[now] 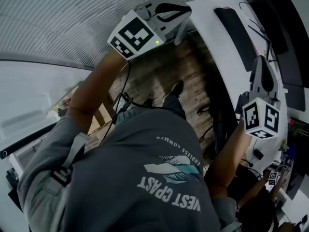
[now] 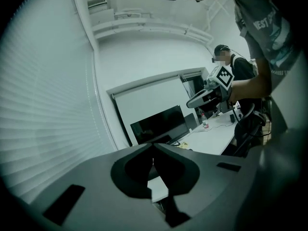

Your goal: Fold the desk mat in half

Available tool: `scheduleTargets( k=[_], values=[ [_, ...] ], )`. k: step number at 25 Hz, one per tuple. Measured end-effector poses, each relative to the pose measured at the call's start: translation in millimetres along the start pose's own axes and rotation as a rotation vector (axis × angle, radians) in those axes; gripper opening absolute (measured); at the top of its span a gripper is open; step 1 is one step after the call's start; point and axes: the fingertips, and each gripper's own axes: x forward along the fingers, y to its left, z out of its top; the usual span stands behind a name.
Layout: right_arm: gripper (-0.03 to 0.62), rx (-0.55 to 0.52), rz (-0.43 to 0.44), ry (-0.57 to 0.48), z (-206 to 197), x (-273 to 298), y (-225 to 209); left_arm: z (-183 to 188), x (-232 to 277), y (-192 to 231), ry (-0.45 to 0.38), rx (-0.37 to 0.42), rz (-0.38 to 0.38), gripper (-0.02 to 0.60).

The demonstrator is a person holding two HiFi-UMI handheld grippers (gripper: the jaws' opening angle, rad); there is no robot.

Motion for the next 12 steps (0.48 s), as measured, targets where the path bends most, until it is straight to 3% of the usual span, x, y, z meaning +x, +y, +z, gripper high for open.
scheduleTargets(
  k=[6,12],
  values=[
    [0.026,-0.012,0.073,-0.081,38,-44,62,27,-65,-13,0.002,0.045,-0.027,0.015],
    [0.025,-0.056,0.135,-0.043,32,-78,113,41,-110,-39,-0.081,-0.013,-0.013,0.015]
  ],
)
